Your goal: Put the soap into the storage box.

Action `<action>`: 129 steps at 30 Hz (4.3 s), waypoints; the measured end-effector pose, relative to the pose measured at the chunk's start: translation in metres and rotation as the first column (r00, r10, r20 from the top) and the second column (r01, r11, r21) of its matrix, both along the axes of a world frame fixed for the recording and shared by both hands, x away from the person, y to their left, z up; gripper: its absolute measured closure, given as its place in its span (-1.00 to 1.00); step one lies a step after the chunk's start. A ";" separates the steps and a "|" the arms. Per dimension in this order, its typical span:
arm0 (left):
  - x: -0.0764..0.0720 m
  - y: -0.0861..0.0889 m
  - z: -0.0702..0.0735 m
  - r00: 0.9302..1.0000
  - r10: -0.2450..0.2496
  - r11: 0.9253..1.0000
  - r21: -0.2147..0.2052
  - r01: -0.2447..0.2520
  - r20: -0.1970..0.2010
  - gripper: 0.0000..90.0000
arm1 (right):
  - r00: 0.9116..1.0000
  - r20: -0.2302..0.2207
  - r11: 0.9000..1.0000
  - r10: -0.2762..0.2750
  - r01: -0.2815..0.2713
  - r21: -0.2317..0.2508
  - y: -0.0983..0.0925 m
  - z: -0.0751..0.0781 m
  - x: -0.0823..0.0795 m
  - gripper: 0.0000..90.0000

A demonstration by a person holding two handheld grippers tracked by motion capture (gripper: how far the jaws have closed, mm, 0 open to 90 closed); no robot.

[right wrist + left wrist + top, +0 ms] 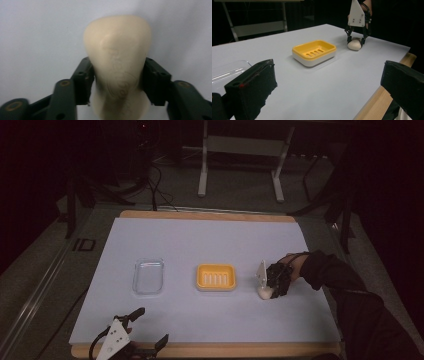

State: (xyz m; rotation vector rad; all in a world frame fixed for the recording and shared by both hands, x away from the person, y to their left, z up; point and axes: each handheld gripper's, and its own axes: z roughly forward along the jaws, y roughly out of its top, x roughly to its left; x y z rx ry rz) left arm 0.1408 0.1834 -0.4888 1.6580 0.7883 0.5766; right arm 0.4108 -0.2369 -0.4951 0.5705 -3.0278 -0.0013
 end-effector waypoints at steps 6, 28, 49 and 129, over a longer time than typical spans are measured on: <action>0.000 0.000 0.000 1.000 -0.001 1.000 0.001 0.001 0.003 -1.00 | 0.997 -0.045 0.998 -0.059 0.059 0.010 -0.004 0.002 0.004 0.11; 0.009 -0.007 0.000 0.999 -0.046 0.998 0.036 0.046 -0.001 -1.00 | 0.992 -0.044 0.979 -0.119 0.125 0.163 -0.005 0.034 -0.003 0.11; 0.037 -0.016 -0.001 0.996 -0.084 0.995 0.057 0.087 -0.041 -0.98 | 0.961 -0.012 0.942 -0.276 0.273 0.193 -0.014 0.065 -0.013 0.11; 0.033 -0.016 0.001 0.995 -0.096 0.994 0.049 0.096 -0.010 -0.98 | 0.980 0.046 0.942 -0.192 0.171 0.289 0.155 0.132 -0.010 0.11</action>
